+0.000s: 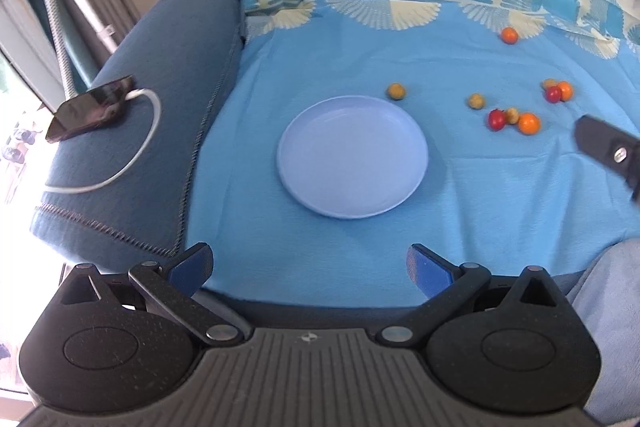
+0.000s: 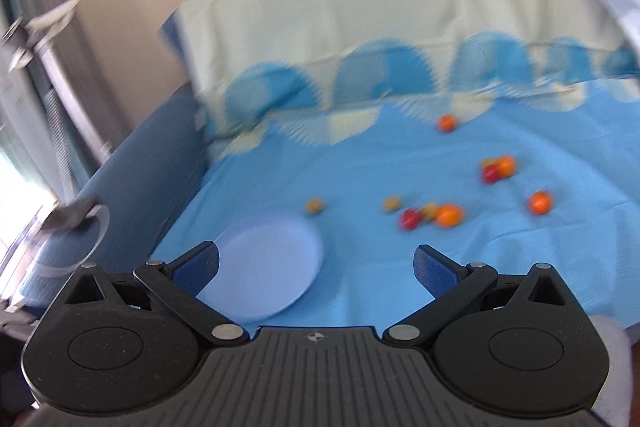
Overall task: Organize fruits
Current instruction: 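Grasp the red tomato with the left tool while the right tool grasps a tangerine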
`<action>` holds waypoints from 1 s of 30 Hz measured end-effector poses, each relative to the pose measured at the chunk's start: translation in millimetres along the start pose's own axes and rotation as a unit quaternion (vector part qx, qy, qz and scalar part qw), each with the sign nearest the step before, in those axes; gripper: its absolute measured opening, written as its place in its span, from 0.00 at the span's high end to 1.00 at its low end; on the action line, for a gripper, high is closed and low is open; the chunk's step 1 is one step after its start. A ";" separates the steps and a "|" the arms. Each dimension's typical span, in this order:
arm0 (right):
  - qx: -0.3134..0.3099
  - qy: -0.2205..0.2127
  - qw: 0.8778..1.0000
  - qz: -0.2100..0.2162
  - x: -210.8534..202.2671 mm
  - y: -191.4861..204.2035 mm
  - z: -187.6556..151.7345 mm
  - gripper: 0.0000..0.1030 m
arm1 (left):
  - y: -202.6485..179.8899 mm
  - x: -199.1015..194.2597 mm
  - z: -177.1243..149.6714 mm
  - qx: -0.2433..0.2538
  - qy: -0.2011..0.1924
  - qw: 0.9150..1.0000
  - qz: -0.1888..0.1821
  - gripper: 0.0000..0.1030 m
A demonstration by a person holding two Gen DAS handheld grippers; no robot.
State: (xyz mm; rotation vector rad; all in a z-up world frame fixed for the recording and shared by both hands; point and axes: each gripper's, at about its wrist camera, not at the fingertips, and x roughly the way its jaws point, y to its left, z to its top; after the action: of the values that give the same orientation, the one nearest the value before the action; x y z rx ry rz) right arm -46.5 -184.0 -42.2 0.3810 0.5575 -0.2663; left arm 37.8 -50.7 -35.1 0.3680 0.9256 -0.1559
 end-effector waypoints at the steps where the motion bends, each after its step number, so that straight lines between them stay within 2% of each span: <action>1: 0.005 -0.016 1.000 -0.017 0.5 -9.1 1.1 0.00 | -5.1 2.0 4.9 0.002 -0.006 1.000 -0.001 0.00; 3: 0.023 -0.050 0.998 -0.040 5.8 -32.5 2.6 0.00 | -18.5 8.5 18.3 0.011 -0.017 1.000 0.000 0.00; 7: 0.032 -0.058 0.991 -0.114 18.4 -79.9 6.7 0.00 | -54.3 29.2 49.1 0.025 -0.016 0.999 -0.040 0.00; 10: 0.045 -0.054 0.982 -0.172 37.6 -121.7 10.0 0.00 | -86.7 56.0 71.4 0.029 0.013 0.995 -0.097 0.00; 14: 0.064 -0.021 0.969 -0.238 84.9 -176.6 9.0 0.00 | -141.8 114.9 101.2 0.027 0.058 0.989 -0.134 0.00; 18: 0.084 0.028 0.964 -0.250 149.2 -225.9 4.4 0.00 | -196.2 178.5 119.9 0.053 0.097 0.985 -0.132 0.00; 22: 0.070 0.056 0.960 -0.264 207.3 -251.6 -1.2 0.01 | -228.6 226.8 132.5 0.059 0.141 0.979 -0.134 0.00; 27: 0.072 0.063 0.963 -0.251 247.7 -276.3 0.7 0.00 | -242.8 263.9 144.3 0.070 0.144 0.979 -0.130 0.00; 30: 0.059 0.044 0.964 -0.254 258.7 -280.3 -0.4 0.00 | -241.7 277.8 148.2 0.069 0.140 0.979 -0.129 0.00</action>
State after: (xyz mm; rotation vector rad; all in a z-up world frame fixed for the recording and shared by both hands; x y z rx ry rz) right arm 67.9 -471.9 -264.7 0.3620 0.7259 -0.7823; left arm 245.1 -323.2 -236.0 0.4035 1.2448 -0.4161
